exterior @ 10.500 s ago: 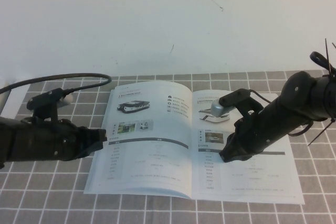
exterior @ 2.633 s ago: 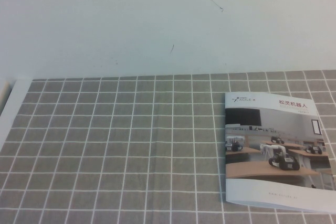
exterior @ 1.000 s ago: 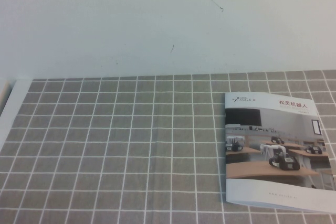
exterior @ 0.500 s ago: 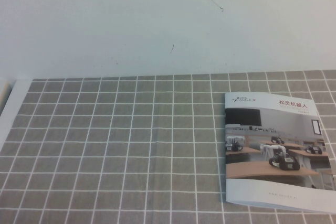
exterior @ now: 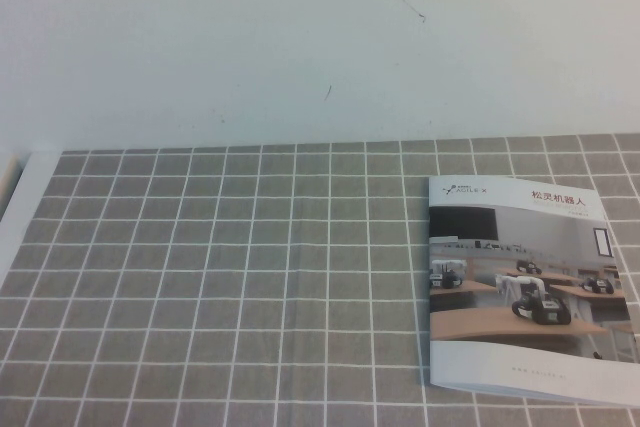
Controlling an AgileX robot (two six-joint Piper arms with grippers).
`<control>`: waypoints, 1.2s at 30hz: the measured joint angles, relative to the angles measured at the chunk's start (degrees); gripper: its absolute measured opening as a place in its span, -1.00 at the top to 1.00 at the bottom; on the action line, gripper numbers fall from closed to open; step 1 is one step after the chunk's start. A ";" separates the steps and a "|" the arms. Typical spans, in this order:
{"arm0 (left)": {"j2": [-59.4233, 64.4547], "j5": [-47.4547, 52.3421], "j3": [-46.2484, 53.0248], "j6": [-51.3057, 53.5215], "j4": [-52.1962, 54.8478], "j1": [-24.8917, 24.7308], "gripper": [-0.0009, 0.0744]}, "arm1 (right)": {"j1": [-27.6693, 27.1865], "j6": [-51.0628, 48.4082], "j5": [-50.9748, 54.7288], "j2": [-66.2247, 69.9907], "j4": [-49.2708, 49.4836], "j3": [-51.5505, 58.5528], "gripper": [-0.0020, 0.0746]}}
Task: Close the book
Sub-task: 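Close the open booklet and leave it lying on the table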
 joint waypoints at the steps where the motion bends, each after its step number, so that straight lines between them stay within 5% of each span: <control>1: 0.00 0.00 0.00 0.00 0.00 0.00 0.98 | 0.00 0.00 0.00 0.00 0.00 0.00 0.95; 31: 0.00 0.00 0.00 0.08 0.00 0.35 0.98 | -0.13 0.00 0.00 -0.71 0.15 0.00 0.95; 36: 0.00 0.00 0.00 0.08 0.00 0.35 0.98 | -6.56 0.00 0.36 -7.08 1.27 0.00 0.95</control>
